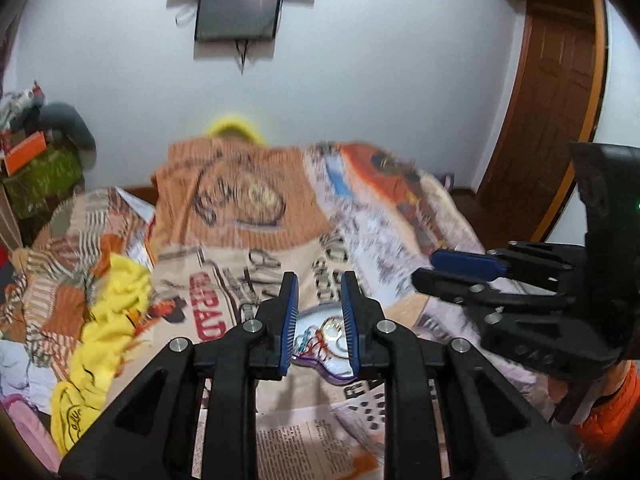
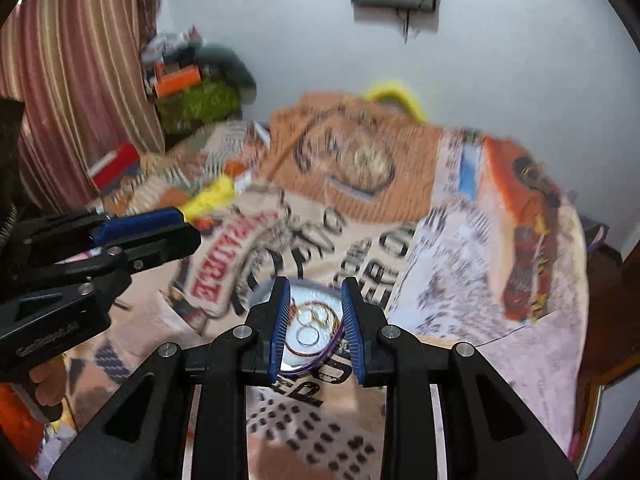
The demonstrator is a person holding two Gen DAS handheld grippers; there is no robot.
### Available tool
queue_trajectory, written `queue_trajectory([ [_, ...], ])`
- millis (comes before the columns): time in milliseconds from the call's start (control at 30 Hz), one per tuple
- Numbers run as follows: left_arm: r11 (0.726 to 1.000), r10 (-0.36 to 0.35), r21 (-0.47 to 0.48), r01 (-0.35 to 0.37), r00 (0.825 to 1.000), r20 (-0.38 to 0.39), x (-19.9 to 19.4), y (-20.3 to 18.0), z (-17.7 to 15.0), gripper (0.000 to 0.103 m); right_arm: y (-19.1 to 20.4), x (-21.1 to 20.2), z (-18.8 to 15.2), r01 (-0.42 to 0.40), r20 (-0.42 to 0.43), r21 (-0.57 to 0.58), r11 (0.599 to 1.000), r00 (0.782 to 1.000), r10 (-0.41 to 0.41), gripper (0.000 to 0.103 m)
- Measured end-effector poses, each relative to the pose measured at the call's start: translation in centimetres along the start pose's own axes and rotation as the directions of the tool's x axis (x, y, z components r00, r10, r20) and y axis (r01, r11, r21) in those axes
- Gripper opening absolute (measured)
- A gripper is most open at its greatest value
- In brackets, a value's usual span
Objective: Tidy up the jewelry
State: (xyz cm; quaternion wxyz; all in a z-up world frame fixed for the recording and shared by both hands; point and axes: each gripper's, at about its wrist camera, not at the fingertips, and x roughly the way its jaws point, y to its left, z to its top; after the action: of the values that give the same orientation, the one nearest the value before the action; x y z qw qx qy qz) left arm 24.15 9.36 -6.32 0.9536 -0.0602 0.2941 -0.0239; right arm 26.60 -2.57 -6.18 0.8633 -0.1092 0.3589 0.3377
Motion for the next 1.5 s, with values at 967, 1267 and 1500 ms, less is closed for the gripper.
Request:
queue_trajectory([
  [967, 0.988, 0.144, -0.031, -0.148, 0.852, 0.503, -25.5, -4.7, -6.4, 0.101, 10.5, -24.8, -6.4, 0.212, 0.623, 0.102, 0.972, 0.749, -0.228, 0.103],
  [1267, 0.988, 0.145, -0.026, -0.152, 0.860, 0.488, -25.5, -4.9, -7.1, 0.101, 10.7, -25.4, -7.2, 0.213, 0.619, 0.109, 0.971, 0.750, -0.234, 0.103],
  [1500, 0.989, 0.145, -0.031, -0.148, 0.868, 0.476, -24.9, -5.0, -7.0, 0.101, 10.4, -25.4, -8.0, 0.211, 0.611, 0.106, 0.972, 0.757, -0.231, 0.103],
])
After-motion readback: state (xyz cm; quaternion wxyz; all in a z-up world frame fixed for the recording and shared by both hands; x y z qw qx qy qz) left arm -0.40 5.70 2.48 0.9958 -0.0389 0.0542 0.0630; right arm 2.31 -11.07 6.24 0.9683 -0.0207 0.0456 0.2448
